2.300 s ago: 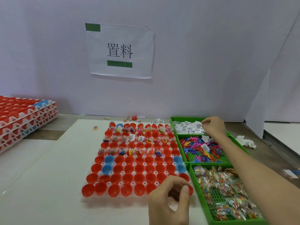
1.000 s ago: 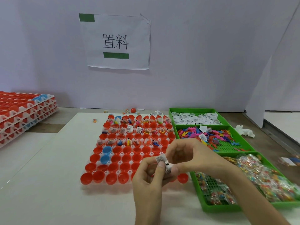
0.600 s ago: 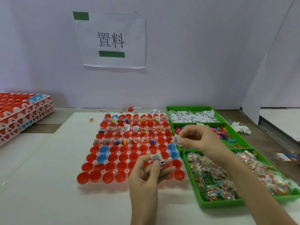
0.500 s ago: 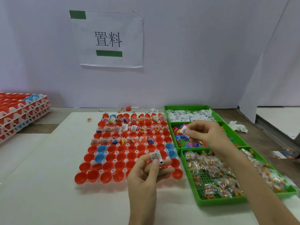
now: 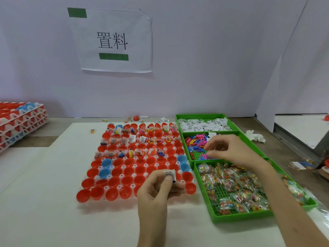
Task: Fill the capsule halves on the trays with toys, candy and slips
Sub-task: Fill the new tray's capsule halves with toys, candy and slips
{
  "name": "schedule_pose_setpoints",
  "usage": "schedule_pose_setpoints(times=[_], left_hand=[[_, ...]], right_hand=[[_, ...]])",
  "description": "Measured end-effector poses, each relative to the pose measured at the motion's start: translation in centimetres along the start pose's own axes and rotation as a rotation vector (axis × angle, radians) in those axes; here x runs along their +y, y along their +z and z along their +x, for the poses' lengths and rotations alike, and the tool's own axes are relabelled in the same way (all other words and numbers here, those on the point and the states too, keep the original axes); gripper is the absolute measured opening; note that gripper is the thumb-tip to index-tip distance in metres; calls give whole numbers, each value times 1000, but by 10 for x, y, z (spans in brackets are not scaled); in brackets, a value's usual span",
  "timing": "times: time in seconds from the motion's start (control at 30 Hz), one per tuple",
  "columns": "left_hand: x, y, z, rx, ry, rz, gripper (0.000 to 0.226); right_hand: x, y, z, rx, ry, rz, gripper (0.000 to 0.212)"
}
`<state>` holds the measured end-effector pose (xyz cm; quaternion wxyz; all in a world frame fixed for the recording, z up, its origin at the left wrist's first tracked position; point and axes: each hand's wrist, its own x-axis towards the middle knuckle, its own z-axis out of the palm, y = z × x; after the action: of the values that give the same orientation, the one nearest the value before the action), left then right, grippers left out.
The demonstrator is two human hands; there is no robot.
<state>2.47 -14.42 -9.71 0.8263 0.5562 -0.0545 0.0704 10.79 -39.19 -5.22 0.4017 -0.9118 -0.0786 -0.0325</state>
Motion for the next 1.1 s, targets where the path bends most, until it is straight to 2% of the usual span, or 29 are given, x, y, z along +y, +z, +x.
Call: schedule_pose_setpoints(times=[0.07, 0.17, 0.37, 0.57, 0.67, 0.73, 0.8, 0.87, 0.97, 1.1], left_hand=[[0, 0, 0, -2, -4, 5, 31], [1, 0, -1, 0, -11, 9, 31], [2, 2, -2, 14, -28, 8, 28], [2, 4, -2, 19, -9, 34, 30], [2, 4, -2, 20, 2, 51, 29], [1, 3, -1, 23, 19, 74, 29], [0, 3, -1, 26, 32, 94, 31], [-1, 4, 0, 36, 29, 100, 33], [-2, 3, 1, 47, 24, 103, 31], [-4, 1, 1, 7, 10, 142, 25]], right_hand=[[-5, 6, -2, -185, 0, -94, 18], [-6, 13, -2, -273, 18, -207, 26], [-5, 13, -1, -162, -16, -148, 7], [-6, 11, 2, -56, -56, -29, 13], [-12, 12, 2, 36, -89, 126, 17], [-22, 13, -2, 47, -113, 319, 10], [-35, 16, -7, -32, -155, 495, 4], [-49, 26, -13, -165, -198, 544, 8], [-63, 46, -18, -300, -228, 461, 7], [-65, 56, -18, -312, -241, 376, 7]])
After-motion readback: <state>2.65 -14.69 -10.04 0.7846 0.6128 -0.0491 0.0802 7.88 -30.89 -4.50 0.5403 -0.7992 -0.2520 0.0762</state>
